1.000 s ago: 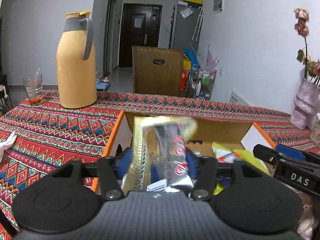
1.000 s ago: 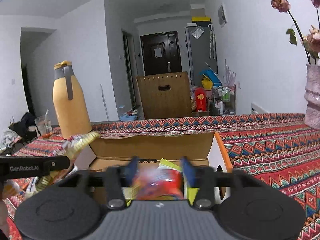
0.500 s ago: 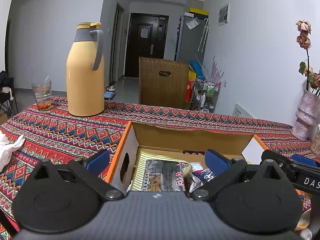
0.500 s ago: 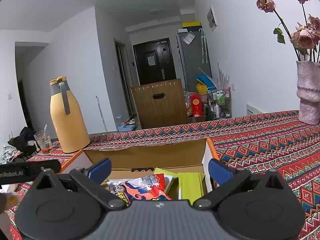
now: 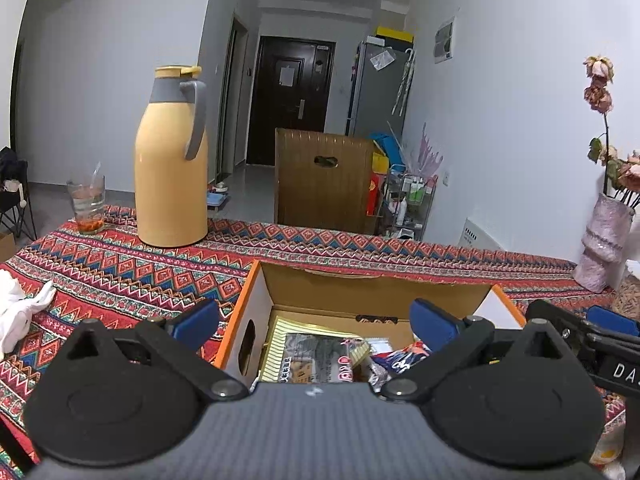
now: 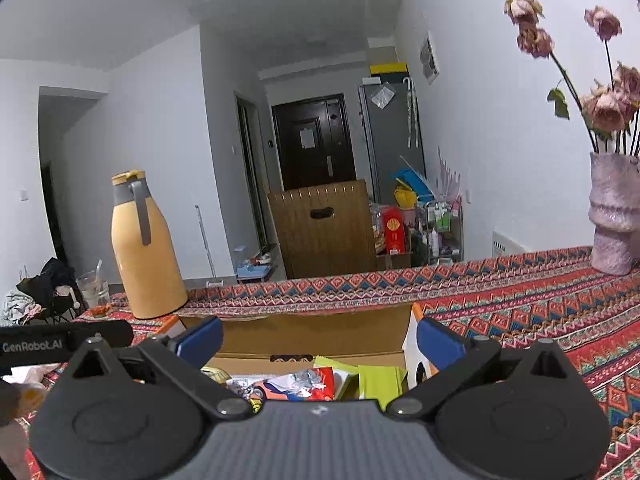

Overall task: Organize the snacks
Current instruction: 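Move both grippers out of the box and back to the snack pile, then grasp the round-cookie packet with the right gripper, then grasp the pumpkin-seed crisp packet with the left gripper while the right holds the cookie packet, then carry the crisp packet and cookie packet over the box with both grippers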

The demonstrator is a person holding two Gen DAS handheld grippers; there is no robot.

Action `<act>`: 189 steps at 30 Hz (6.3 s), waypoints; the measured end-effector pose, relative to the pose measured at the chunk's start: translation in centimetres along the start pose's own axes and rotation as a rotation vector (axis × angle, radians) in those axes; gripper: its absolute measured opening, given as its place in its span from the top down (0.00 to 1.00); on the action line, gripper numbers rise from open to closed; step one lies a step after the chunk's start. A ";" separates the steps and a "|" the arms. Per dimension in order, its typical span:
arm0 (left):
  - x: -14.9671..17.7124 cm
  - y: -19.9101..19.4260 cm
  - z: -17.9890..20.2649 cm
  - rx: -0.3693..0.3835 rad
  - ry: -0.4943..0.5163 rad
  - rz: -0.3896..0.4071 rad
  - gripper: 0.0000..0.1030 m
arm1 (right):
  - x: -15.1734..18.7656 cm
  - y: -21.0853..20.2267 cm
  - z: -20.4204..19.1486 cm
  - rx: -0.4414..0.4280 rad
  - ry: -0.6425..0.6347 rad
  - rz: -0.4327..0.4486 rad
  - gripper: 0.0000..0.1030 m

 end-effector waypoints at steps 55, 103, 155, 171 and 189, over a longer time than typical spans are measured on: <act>9.8 -3.8 -6.1 0.032 -0.027 -0.198 0.00 | 9.9 -2.0 -3.1 0.085 0.006 -0.388 0.19; 11.9 -6.2 -6.5 -0.020 0.017 -0.363 0.00 | 11.3 -10.8 -0.1 0.082 0.062 -0.261 0.55; 10.3 -9.7 -4.8 0.004 0.061 -0.240 0.56 | 10.6 -13.7 0.1 0.041 0.082 -0.189 0.55; 6.3 -9.3 -2.8 0.048 0.052 -0.135 0.56 | 8.3 -11.7 -0.3 0.048 0.046 -0.138 0.55; 2.2 -5.0 -0.7 0.054 0.025 -0.088 0.56 | 3.6 -6.6 -0.8 0.034 0.008 -0.050 0.55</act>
Point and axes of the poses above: each gripper's, at about its wrist camera, not at the fingertips, and y roughly the way its jaws point, z to its right, x to its underside, the point moved 2 cm from there along y, roughly the way its jaws point, and after that the axes turned 1 degree about x, right-handed, at the moved point
